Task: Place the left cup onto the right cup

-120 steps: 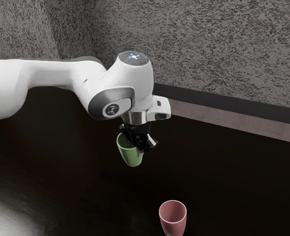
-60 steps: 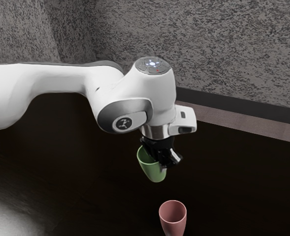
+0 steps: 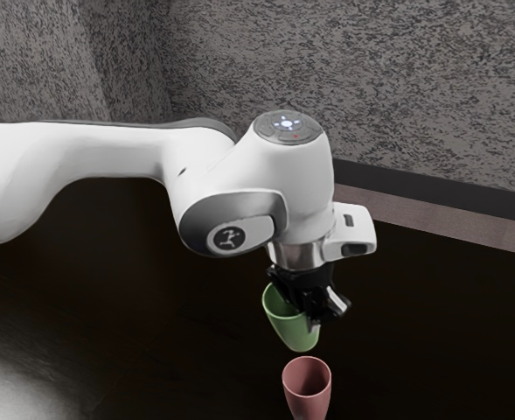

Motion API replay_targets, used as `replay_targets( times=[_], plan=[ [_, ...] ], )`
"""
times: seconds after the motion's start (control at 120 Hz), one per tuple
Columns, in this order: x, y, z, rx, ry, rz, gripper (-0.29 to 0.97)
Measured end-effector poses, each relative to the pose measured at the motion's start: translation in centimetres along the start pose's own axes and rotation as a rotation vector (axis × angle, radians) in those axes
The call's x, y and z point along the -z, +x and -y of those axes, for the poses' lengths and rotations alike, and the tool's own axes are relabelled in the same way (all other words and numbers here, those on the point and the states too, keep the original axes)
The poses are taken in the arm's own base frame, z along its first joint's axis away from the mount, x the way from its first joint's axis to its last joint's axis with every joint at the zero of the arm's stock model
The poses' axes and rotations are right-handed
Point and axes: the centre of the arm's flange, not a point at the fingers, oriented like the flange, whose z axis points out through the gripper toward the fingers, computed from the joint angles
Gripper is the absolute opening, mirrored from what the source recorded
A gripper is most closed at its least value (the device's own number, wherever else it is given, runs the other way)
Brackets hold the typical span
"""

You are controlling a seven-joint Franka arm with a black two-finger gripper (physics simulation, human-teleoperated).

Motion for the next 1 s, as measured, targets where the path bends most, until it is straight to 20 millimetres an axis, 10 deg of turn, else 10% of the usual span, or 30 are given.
replay_targets(
  times=[1.0],
  plan=[
    [-3.9, -0.9, -1.5, 0.112, 0.023, 0.086, -0.1]
  ],
)
